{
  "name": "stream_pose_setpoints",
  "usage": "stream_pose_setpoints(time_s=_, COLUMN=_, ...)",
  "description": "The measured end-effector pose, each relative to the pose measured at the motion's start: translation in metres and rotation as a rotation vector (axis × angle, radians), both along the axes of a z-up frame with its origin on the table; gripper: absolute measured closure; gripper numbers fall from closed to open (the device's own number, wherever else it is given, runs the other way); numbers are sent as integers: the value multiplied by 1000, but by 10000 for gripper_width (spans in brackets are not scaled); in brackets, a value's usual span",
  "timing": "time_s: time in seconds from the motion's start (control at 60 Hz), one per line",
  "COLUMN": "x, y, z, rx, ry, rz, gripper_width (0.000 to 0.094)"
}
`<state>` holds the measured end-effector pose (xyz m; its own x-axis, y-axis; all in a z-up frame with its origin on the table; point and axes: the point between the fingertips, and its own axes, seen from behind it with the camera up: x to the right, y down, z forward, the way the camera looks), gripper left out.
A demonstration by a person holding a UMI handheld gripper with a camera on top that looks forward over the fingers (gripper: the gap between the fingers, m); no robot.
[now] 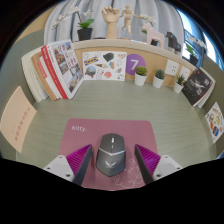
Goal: Arrange mouse
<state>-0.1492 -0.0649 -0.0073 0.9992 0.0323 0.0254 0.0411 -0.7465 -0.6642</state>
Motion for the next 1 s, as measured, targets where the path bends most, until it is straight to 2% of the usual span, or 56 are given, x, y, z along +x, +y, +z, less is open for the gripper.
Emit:
stream_pose_setpoints(time_s=0.117, x=-8, y=-11, z=36, rx=-19, ry=37, rz=28, gripper_width=78)
stream_pose_setpoints(time_s=0.383, x=34, y=-30, z=191, rx=126, ry=43, rz=-18, gripper_width=77)
stream_pose_setpoints(time_s=0.517, x=62, y=-46, z=239, rx=175, ry=14, rz=-35, gripper_width=78)
stream_pose_setpoints(time_s=0.667, x=75, y=-63, z=263, rx=205, ry=4, rz=-50, gripper_width=85)
stream_pose_setpoints(time_s=1.0, x=71, y=-84, z=263, rx=192, ry=30, rz=1, gripper_width=80)
